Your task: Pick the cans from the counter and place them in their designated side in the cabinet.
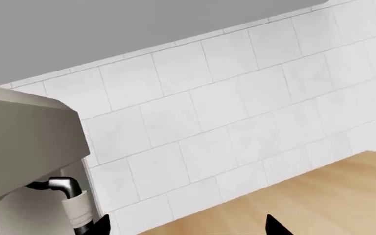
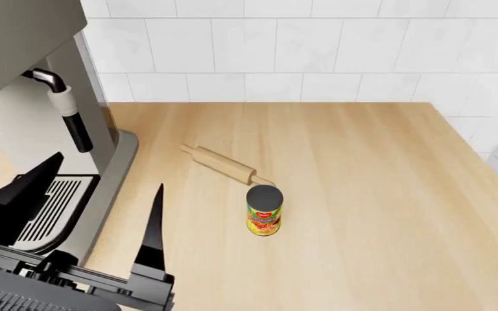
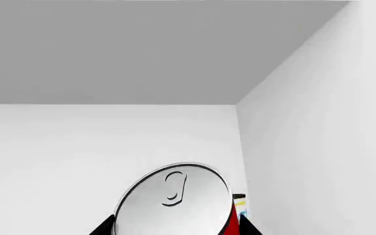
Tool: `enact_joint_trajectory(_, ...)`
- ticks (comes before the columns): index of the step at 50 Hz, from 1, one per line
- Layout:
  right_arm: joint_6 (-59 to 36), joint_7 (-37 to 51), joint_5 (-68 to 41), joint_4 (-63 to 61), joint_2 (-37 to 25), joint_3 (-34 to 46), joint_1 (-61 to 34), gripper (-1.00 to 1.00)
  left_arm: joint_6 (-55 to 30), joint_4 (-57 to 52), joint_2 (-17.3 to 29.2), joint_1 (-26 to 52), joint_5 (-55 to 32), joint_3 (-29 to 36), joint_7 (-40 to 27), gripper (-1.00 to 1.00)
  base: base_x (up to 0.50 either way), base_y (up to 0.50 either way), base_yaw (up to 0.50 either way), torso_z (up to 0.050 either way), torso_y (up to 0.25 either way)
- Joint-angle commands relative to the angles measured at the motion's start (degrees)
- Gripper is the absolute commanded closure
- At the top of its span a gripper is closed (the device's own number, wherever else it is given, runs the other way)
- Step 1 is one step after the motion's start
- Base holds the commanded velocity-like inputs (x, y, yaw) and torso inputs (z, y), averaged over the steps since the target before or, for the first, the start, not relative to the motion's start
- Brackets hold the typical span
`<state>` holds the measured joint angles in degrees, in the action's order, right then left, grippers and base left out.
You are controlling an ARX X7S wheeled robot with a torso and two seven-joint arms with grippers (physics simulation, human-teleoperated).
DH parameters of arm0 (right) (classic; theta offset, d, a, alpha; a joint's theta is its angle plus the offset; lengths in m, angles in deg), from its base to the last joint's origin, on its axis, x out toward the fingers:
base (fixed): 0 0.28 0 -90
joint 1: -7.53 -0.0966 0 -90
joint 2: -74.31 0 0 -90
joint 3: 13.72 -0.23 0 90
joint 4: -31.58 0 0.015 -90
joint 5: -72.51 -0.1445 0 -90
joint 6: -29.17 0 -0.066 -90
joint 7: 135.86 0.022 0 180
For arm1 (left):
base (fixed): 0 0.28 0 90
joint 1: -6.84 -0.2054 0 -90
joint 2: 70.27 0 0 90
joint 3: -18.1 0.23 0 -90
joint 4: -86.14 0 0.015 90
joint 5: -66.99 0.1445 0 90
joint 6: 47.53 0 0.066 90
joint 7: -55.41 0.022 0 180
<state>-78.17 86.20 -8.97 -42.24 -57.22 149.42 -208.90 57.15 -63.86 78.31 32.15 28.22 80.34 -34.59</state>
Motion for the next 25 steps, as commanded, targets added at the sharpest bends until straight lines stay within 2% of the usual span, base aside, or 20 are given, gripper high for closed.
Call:
enact_joint_trajectory(1,-5.36,-7.69,-5.49,22.75,9.36,-2.76,2.99,1.0,-1.12,0.0,-0.75,-0.83,-1.24,-1.59,0.0,-1.0,0.0,0.0,0.0,0.0,0.0)
enact_joint_trajectory(10,-10.85,-8.65,-8.33,34.25,13.52,-2.04,5.24,1.0,-1.78,0.0,-0.9,-1.44,-1.79,-2.57,0.0,-1.0,0.02,0.0,0.01,0.002,0.0)
enact_joint_trajectory(25,-17.41,-6.35,-8.15,37.9,14.56,0.7,7.11,1.0,-0.98,0.0,-1.53,0.92,-2.29,-0.97,0.0,-1.0,0.02,0.0,0.01,0.003,0.0)
